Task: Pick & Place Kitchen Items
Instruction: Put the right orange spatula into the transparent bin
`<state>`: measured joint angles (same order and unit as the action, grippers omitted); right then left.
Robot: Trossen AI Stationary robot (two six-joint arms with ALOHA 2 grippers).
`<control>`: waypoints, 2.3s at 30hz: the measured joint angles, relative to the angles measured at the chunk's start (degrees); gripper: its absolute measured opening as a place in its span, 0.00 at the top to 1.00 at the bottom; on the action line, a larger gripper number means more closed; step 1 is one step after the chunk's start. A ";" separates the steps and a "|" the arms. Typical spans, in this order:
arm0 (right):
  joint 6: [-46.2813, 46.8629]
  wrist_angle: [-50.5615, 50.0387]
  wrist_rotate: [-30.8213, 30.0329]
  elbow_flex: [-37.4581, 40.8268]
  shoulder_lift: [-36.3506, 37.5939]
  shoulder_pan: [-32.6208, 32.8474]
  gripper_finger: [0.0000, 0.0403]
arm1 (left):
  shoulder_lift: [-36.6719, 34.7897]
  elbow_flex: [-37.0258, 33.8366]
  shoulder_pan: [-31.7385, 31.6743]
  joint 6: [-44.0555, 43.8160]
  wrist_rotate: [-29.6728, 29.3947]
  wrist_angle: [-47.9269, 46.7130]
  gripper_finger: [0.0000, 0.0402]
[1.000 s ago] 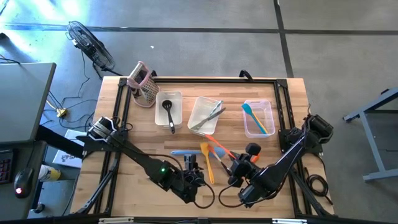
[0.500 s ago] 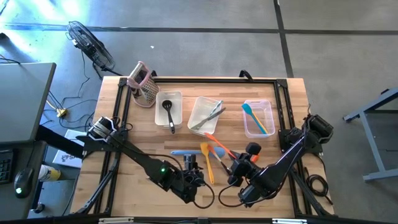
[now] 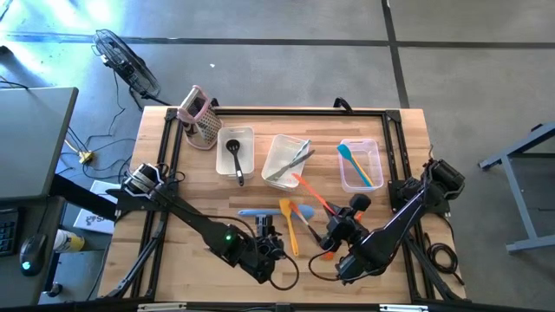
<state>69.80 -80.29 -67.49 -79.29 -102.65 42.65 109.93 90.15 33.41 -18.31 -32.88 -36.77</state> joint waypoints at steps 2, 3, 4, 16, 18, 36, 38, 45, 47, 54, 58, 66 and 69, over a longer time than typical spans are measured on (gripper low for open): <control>2.99 -2.57 -0.11 0.00 0.00 0.00 0.93 | 0.86 0.12 -0.13 0.00 0.29 0.68 0.43; 4.81 -4.04 -0.11 0.00 0.00 0.00 0.93 | 1.32 0.10 -0.33 0.01 0.35 0.46 0.43; 6.70 -5.49 -0.09 0.00 0.00 0.00 0.93 | 1.71 -0.07 -0.37 0.07 0.30 -0.08 0.43; 13.02 -9.67 0.48 0.00 3.39 -0.47 0.93 | 3.49 0.02 -1.16 0.02 2.53 0.17 0.43; 12.50 -9.79 0.10 0.00 5.13 -0.80 0.93 | 3.49 0.02 -1.15 0.02 2.58 0.08 0.43; 19.37 -9.84 5.29 16.61 20.64 -7.08 0.93 | 3.49 0.02 -1.14 -1.46 4.15 -3.29 0.43; 23.45 -9.80 6.64 19.44 20.62 -6.69 0.93 | 3.49 0.02 -1.14 -1.49 4.14 -3.61 0.43; 33.21 -9.68 10.00 26.29 20.50 -4.80 0.93 | 3.49 0.02 -1.14 -1.22 4.08 -3.91 0.43; 34.31 -9.73 11.09 27.63 20.50 -4.83 0.93 | 3.49 0.02 -1.14 -1.20 4.06 -3.90 0.43; 37.05 -9.71 12.02 30.85 20.50 -4.95 0.93 | 3.49 0.01 -1.14 -1.46 4.03 -3.72 0.43; 37.11 -9.73 13.16 31.73 20.50 -5.97 0.93 | 3.49 0.02 -1.14 -1.49 3.54 -3.55 0.43; 36.61 -9.73 14.73 31.95 20.54 -6.29 0.93 | 3.49 0.02 -1.16 -1.68 3.38 -3.12 0.43; 35.52 -9.72 17.50 31.92 21.29 -6.29 0.93 | 3.49 0.02 -1.16 -1.70 3.37 -3.02 0.43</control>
<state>105.33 -90.01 -50.00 -47.36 -81.36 36.36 113.43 90.17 32.25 -20.01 -29.51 -39.79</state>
